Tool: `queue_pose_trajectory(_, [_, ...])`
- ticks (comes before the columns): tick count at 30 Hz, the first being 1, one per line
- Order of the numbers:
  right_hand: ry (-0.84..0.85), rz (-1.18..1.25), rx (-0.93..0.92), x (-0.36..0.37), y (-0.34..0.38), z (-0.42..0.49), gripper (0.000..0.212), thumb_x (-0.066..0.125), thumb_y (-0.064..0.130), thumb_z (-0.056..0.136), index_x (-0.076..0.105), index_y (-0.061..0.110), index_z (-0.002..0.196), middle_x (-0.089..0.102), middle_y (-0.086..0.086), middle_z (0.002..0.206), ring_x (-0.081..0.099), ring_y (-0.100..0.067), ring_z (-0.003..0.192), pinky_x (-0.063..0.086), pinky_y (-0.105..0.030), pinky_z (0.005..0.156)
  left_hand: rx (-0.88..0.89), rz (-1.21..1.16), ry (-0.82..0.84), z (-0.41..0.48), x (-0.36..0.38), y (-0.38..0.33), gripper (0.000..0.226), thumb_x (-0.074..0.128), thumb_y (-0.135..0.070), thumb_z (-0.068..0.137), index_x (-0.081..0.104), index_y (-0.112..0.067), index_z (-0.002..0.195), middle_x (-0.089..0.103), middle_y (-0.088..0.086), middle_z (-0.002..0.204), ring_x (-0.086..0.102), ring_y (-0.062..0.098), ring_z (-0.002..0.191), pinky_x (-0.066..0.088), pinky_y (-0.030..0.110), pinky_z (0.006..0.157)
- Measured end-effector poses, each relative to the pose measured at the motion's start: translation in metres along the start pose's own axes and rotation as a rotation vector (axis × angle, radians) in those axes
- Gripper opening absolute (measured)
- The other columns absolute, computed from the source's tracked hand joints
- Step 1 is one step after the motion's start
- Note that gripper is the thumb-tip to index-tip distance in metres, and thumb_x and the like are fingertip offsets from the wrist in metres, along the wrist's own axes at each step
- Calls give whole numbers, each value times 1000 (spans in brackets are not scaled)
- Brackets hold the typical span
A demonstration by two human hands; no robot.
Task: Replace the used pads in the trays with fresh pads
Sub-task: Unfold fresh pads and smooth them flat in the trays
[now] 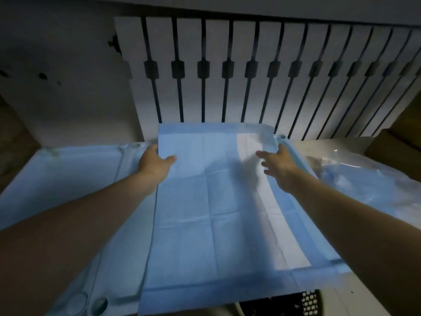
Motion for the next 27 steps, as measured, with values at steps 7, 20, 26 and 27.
queue_pose_trajectory(7, [126,-223,111,3,-46,-66,63,67,21,90,33,3,141,60,-17,91,58,-27,63,53,-44,68,154,178,280,-74,39,16,59,76,-18,81,51,-8,135,40,9,146,41,23,134,27,25,113])
queue_pose_trajectory(20, [292,-225,76,5,-54,-156,22,78,22,79,62,6,75,58,-13,74,56,-23,68,45,-33,63,343,259,544,-216,65,15,124,67,-79,40,31,-28,147,25,-11,152,22,2,140,20,22,116])
queue_pose_trajectory(26, [225,-154,-86,23,-22,-176,39,71,20,86,42,17,60,41,3,55,36,-7,46,27,-13,39,339,273,455,-244,63,5,135,75,-70,52,0,-23,154,11,-12,157,12,4,145,21,25,116])
queue_pose_trajectory(27, [226,-154,-118,28,-17,-180,38,71,21,86,43,17,61,43,3,56,38,-7,47,29,-12,39,308,265,405,-244,61,4,129,76,-64,58,0,-23,154,13,-11,157,15,6,145,23,28,116])
Point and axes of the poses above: each hand's wrist, its own z-axis towards the middle knuckle, its own x-axis out of the palm, y = z × x, the point moved 6 cm from there along z, towards the middle knuckle
